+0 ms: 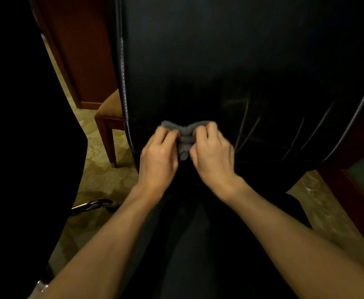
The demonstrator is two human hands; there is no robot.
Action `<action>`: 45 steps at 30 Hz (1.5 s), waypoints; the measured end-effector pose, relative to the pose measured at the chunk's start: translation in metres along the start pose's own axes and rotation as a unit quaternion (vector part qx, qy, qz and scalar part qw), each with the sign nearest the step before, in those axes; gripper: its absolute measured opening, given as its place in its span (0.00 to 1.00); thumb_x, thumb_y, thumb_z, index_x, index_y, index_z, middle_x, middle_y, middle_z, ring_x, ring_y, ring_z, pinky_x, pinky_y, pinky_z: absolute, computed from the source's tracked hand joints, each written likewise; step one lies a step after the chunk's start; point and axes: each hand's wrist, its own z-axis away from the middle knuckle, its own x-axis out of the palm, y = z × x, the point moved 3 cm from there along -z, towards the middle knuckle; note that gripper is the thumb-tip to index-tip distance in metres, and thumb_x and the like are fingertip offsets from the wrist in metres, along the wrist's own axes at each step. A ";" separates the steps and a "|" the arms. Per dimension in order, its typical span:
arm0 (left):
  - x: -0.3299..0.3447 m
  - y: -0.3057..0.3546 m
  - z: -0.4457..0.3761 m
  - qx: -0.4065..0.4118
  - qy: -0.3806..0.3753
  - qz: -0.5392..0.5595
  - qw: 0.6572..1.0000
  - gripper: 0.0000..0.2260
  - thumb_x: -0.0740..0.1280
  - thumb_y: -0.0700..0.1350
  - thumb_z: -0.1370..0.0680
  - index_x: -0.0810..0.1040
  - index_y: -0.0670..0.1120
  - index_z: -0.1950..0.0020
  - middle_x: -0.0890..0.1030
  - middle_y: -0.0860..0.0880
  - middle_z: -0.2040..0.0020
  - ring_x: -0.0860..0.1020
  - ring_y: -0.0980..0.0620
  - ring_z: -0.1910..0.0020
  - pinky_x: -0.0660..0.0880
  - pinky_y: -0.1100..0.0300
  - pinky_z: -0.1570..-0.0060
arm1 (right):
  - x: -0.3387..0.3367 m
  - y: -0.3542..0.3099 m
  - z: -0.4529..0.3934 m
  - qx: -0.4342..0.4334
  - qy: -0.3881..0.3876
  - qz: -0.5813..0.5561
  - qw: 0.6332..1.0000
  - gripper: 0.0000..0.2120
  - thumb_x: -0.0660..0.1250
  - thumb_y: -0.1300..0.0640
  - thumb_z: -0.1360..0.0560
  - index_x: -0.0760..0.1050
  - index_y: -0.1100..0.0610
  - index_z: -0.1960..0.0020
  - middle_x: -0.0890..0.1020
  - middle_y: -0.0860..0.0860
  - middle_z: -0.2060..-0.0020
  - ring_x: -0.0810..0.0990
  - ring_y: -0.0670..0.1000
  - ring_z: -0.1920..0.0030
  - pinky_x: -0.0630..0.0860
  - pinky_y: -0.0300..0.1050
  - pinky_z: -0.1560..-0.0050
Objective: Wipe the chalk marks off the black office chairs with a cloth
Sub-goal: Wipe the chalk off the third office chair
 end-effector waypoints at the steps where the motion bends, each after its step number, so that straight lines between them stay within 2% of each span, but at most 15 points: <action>1: 0.003 -0.004 0.016 -0.004 -0.017 0.006 1.000 0.12 0.63 0.37 0.22 0.79 0.37 0.40 0.77 0.41 0.46 0.80 0.44 0.52 0.80 0.50 0.54 | 0.006 -0.001 0.014 0.005 -0.014 -0.009 1.000 0.09 0.72 0.65 0.33 0.75 0.62 0.55 0.77 0.61 0.57 0.79 0.62 0.64 0.74 0.49 0.74; 4: 0.003 -0.003 0.051 -0.082 -0.033 0.043 0.995 0.10 0.67 0.35 0.22 0.80 0.40 0.41 0.76 0.46 0.45 0.78 0.54 0.50 0.78 0.61 0.50 | 0.019 -0.007 0.051 0.029 -0.039 -0.047 0.998 0.06 0.66 0.62 0.30 0.75 0.61 0.53 0.77 0.59 0.55 0.80 0.60 0.59 0.78 0.51 0.70; 8: 0.010 0.008 0.059 -0.218 0.032 0.123 0.968 0.10 0.69 0.38 0.21 0.81 0.40 0.39 0.76 0.49 0.44 0.79 0.57 0.48 0.79 0.62 0.47 | 0.025 -0.011 0.066 0.104 -0.019 -0.072 0.992 0.06 0.70 0.63 0.28 0.78 0.60 0.50 0.76 0.57 0.53 0.78 0.57 0.55 0.78 0.52 0.61; 11: 0.017 0.014 0.053 -0.176 -0.001 0.087 0.981 0.13 0.70 0.36 0.22 0.78 0.39 0.37 0.74 0.47 0.42 0.77 0.55 0.45 0.79 0.56 0.44 | 0.024 -0.007 0.059 0.121 0.006 -0.084 0.989 0.05 0.70 0.63 0.29 0.79 0.60 0.52 0.77 0.56 0.56 0.79 0.56 0.57 0.78 0.52 0.61; 14: 0.014 0.010 0.046 -0.097 -0.037 0.026 0.994 0.15 0.71 0.32 0.26 0.77 0.37 0.39 0.75 0.42 0.43 0.78 0.45 0.47 0.80 0.47 0.50 | 0.014 -0.004 0.050 0.070 0.031 -0.092 0.993 0.05 0.66 0.62 0.28 0.78 0.61 0.53 0.77 0.57 0.57 0.79 0.57 0.59 0.79 0.54 0.60; 16: 0.003 0.014 0.026 -0.041 -0.004 0.010 0.999 0.12 0.70 0.33 0.25 0.78 0.36 0.42 0.77 0.40 0.46 0.78 0.42 0.50 0.79 0.46 0.54 | -0.005 0.000 0.036 0.044 0.087 -0.105 0.990 0.07 0.65 0.62 0.28 0.79 0.62 0.52 0.78 0.59 0.55 0.80 0.59 0.57 0.79 0.54 0.57; 19: -0.013 0.037 -0.021 0.011 0.061 -0.008 0.998 0.11 0.68 0.37 0.25 0.80 0.38 0.44 0.78 0.40 0.48 0.77 0.43 0.52 0.76 0.53 0.55 | -0.035 0.011 0.000 0.041 0.166 -0.114 0.979 0.08 0.68 0.64 0.30 0.78 0.64 0.52 0.79 0.62 0.52 0.79 0.62 0.54 0.77 0.54 0.53; 24: 0.008 0.024 -0.017 0.034 -0.004 -0.055 0.998 0.13 0.70 0.38 0.26 0.79 0.40 0.42 0.78 0.42 0.47 0.78 0.43 0.52 0.76 0.52 0.56 | -0.004 0.029 0.012 -0.025 0.082 -0.029 0.996 0.07 0.68 0.64 0.30 0.77 0.62 0.52 0.78 0.61 0.55 0.79 0.61 0.59 0.77 0.53 0.63; 29: 0.047 -0.010 0.077 -0.085 -0.131 -0.040 0.987 0.11 0.73 0.37 0.26 0.82 0.43 0.45 0.79 0.47 0.49 0.82 0.46 0.56 0.81 0.52 0.60 | 0.057 0.032 0.094 0.005 -0.080 -0.048 0.996 0.14 0.78 0.65 0.37 0.75 0.61 0.58 0.77 0.59 0.61 0.79 0.59 0.70 0.72 0.46 0.78; 33: 0.055 -0.004 0.055 -0.167 -0.031 0.045 0.985 0.07 0.73 0.35 0.26 0.84 0.41 0.48 0.80 0.46 0.54 0.81 0.49 0.58 0.80 0.55 0.56 | 0.048 0.030 0.080 0.101 -0.011 -0.121 0.987 0.04 0.68 0.61 0.28 0.76 0.61 0.55 0.77 0.58 0.58 0.78 0.58 0.72 0.74 0.46 0.76; 38: 0.053 0.013 0.060 -0.197 0.046 0.108 0.973 0.08 0.71 0.34 0.24 0.83 0.42 0.46 0.78 0.50 0.48 0.80 0.55 0.52 0.81 0.57 0.51 | 0.038 0.028 0.083 0.128 0.042 -0.161 0.978 0.08 0.73 0.66 0.29 0.77 0.62 0.51 0.77 0.57 0.55 0.81 0.55 0.66 0.79 0.48 0.70; 40: 0.054 0.019 0.074 -0.263 0.058 0.151 0.951 0.09 0.70 0.35 0.23 0.81 0.44 0.44 0.76 0.52 0.45 0.80 0.57 0.49 0.80 0.64 0.50 | 0.046 0.028 0.098 0.159 0.043 -0.193 0.967 0.09 0.73 0.66 0.28 0.77 0.61 0.49 0.77 0.56 0.51 0.82 0.53 0.61 0.81 0.48 0.65; 42: 0.054 0.026 0.079 -0.363 0.099 0.224 0.899 0.08 0.70 0.36 0.22 0.79 0.46 0.45 0.76 0.52 0.46 0.80 0.60 0.49 0.77 0.69 0.52 | 0.050 0.024 0.105 0.205 0.045 -0.241 0.948 0.10 0.71 0.64 0.25 0.77 0.61 0.45 0.75 0.54 0.47 0.81 0.51 0.54 0.82 0.46 0.57; 43: 0.054 0.028 0.078 -0.427 0.134 0.270 0.852 0.08 0.70 0.36 0.23 0.77 0.46 0.47 0.77 0.51 0.48 0.81 0.59 0.52 0.77 0.68 0.53 | 0.051 0.020 0.107 0.234 0.049 -0.273 0.932 0.11 0.71 0.63 0.25 0.77 0.61 0.43 0.75 0.54 0.45 0.81 0.49 0.50 0.82 0.44 0.52; 45: 0.058 0.027 0.073 -0.562 0.193 0.371 0.714 0.07 0.71 0.36 0.23 0.75 0.45 0.51 0.81 0.46 0.52 0.82 0.53 0.54 0.77 0.64 0.55 | 0.051 0.014 0.107 0.317 0.067 -0.349 0.879 0.11 0.71 0.64 0.25 0.77 0.60 0.43 0.74 0.52 0.43 0.80 0.46 0.46 0.80 0.40 0.46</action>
